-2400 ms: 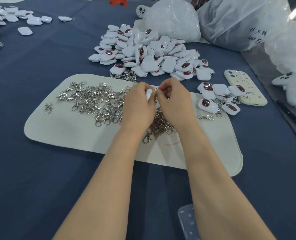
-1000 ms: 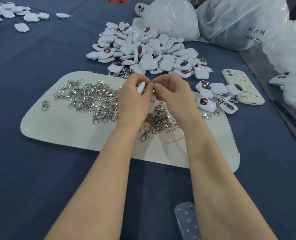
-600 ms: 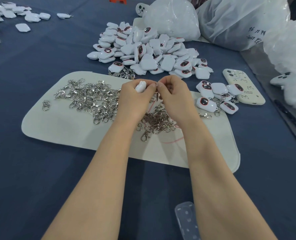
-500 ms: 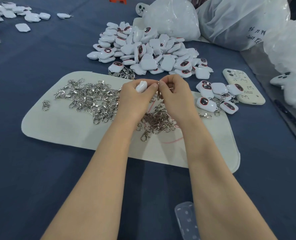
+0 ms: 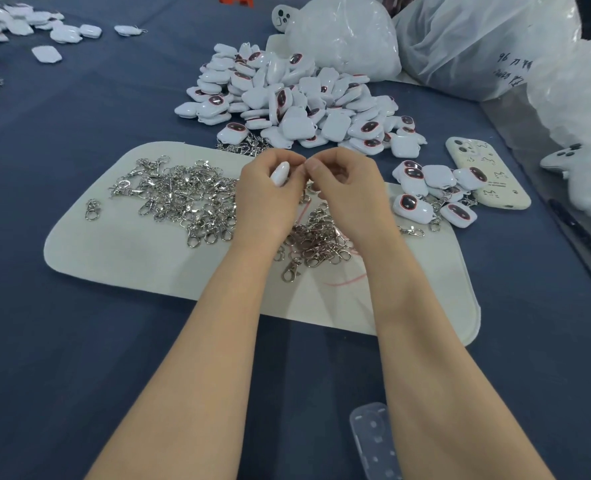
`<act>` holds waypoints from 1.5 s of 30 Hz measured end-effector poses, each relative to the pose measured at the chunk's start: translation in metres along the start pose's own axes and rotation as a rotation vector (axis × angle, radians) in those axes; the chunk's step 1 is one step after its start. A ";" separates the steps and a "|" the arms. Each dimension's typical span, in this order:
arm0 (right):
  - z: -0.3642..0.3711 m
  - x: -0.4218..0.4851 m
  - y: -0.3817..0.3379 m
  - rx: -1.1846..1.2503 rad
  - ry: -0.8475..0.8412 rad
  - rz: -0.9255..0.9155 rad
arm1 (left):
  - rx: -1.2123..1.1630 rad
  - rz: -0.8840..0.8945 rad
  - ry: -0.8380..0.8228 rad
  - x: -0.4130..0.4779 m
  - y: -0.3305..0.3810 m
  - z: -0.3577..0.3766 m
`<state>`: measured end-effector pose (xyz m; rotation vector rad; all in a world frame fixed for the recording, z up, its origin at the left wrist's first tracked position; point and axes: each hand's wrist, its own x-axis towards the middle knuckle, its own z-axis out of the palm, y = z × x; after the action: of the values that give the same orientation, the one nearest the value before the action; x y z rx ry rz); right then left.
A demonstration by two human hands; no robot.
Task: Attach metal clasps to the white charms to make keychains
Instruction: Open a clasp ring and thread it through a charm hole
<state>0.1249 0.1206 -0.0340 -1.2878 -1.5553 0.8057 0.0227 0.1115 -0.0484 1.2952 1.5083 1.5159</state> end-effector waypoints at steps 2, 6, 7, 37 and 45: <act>0.002 0.000 0.001 -0.033 0.022 -0.025 | 0.037 0.007 0.026 0.000 -0.002 0.001; 0.007 -0.001 0.003 -0.071 0.044 -0.059 | 0.059 -0.022 0.098 0.001 -0.002 0.000; 0.008 -0.001 0.004 -0.082 0.041 -0.064 | 0.045 -0.035 0.101 0.002 -0.002 -0.001; 0.009 0.000 0.004 -0.081 0.130 0.032 | 0.036 -0.022 0.015 0.001 0.000 0.001; 0.008 0.000 0.003 -0.058 0.115 0.036 | 0.040 -0.018 0.013 0.001 -0.002 0.001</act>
<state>0.1184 0.1223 -0.0394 -1.3833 -1.4769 0.7002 0.0231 0.1134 -0.0500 1.2934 1.5613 1.4924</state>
